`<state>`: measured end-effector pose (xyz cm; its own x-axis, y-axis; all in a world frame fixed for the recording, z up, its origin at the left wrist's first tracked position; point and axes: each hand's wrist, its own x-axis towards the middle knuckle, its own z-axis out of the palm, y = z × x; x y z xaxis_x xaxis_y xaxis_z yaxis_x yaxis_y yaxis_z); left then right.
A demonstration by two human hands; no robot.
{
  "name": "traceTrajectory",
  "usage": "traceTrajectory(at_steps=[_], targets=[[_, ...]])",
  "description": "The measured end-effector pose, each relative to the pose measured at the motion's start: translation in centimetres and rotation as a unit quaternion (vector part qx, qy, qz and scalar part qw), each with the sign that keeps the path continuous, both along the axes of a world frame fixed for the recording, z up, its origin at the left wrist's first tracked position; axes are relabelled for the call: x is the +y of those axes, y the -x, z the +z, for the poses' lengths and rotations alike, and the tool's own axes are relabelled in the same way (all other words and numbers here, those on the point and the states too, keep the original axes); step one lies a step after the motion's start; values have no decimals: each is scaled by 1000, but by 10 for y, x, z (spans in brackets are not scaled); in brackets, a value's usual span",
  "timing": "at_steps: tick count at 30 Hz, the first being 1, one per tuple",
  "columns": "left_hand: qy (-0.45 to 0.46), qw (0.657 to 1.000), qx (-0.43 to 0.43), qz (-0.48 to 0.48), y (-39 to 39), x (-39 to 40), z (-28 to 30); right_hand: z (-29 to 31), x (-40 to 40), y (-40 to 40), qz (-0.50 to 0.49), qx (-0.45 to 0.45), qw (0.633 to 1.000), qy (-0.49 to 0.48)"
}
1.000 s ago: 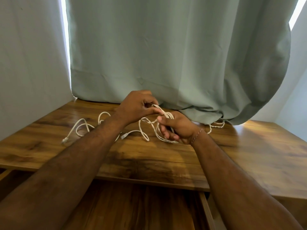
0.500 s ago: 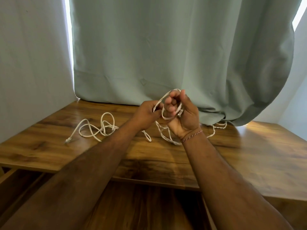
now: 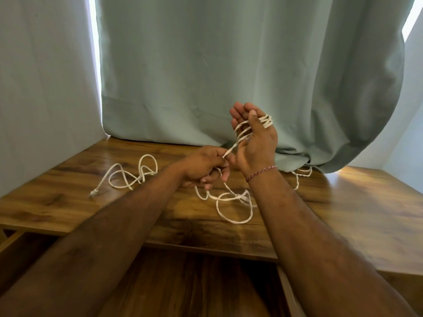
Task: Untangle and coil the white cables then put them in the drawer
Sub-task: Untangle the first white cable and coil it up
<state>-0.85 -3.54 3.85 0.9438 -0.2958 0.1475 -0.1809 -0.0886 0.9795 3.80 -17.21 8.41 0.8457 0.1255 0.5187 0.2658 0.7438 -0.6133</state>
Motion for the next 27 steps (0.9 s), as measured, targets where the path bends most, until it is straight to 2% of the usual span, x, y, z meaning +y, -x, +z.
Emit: traceTrajectory(at_steps=[2,3,4,5,7,9,10,11,14,16,17,18,20,22,24,26,27], targets=[[-75,997,19,2,3,8,4,-6,-4,-5,-81,-24,994,69],[-112,994,13,12,4,9,7,-10,-7,-7,-137,-63,980,133],[-149,989,-2,25,5,10,11,-15,-9,-10,-200,-122,948,215],[-188,981,-24,41,6,9,16,-19,-10,-12,-262,-190,897,302],[-273,958,-53,65,7,9,27,-26,-12,-14,-348,-325,759,443],[-331,941,-36,59,8,14,35,-31,-11,-15,-414,-431,624,503],[-339,940,-20,43,8,18,38,-34,-12,-16,-450,-459,569,514],[-340,940,-5,30,8,23,41,-36,-14,-19,-473,-465,531,527],[-359,933,3,33,8,33,45,-40,-20,-26,-458,-455,503,574],[-372,926,-29,49,6,37,48,-39,-22,-29,-429,-451,481,617],[-385,918,-71,64,4,38,49,-36,-24,-27,-397,-435,493,640],[-405,901,-131,86,2,39,50,-32,-26,-27,-349,-403,529,661],[-437,854,-245,138,-2,41,52,-27,-31,-25,-201,-308,631,683],[-454,812,-322,176,-6,41,55,-29,-36,-23,-91,-260,692,668],[-468,784,-366,182,-9,38,57,-33,-37,-18,5,-219,762,610],[-470,779,-374,180,-12,35,55,-35,-35,-15,101,-179,829,520],[-467,780,-373,184,-13,34,53,-34,-34,-13,145,-159,851,479]])
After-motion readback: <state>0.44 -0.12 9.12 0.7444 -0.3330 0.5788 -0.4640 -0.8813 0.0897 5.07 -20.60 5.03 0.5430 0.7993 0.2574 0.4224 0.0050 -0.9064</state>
